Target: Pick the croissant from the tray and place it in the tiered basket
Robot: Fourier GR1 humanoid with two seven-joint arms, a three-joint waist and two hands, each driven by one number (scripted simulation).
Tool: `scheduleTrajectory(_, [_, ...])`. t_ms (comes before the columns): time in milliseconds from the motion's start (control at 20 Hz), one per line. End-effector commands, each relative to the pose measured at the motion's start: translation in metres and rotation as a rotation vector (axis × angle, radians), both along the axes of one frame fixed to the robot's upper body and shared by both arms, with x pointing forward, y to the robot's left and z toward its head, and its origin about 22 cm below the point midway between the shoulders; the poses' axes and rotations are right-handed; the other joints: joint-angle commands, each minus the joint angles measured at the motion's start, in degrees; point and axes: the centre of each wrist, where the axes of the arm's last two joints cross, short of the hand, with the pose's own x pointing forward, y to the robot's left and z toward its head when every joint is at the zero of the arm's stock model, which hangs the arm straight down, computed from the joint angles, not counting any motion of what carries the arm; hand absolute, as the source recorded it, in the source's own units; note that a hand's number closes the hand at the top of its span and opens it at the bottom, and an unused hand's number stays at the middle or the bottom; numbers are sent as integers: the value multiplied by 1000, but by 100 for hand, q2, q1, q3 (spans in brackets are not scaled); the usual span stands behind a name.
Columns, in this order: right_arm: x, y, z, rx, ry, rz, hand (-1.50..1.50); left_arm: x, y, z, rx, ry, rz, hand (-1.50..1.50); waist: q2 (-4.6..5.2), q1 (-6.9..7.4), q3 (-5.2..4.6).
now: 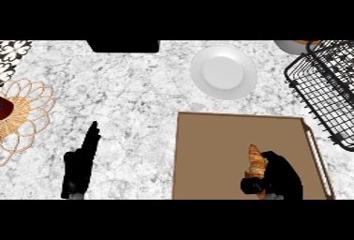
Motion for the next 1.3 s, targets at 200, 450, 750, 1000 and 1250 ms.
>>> scheduleTrajectory(200, [19, 11, -20, -105, 64, -18, 150, 1, 3, 1, -11, 10, 8, 0, 17, 17, 11])
scheduleTrajectory(450, [28, 4, -40, -217, 11, 3, 150, -4, 10, -5, 15, -1, 13, 0, 22, 30, 12])
scheduleTrajectory(750, [-21, -166, -2, -260, -36, -97, 150, -1, 0, -1, -6, 17, 41, 0, 1, -172, 21])
scheduleTrajectory(1000, [-29, -185, 31, -236, -207, -208, 150, -11, 4, -15, 15, 18, 22, 0, 3, -74, 11])
scheduleTrajectory(1250, [-39, -172, 111, -236, -534, -340, 150, -1, -3, -8, -4, 20, 36, 0, -26, -162, 2])
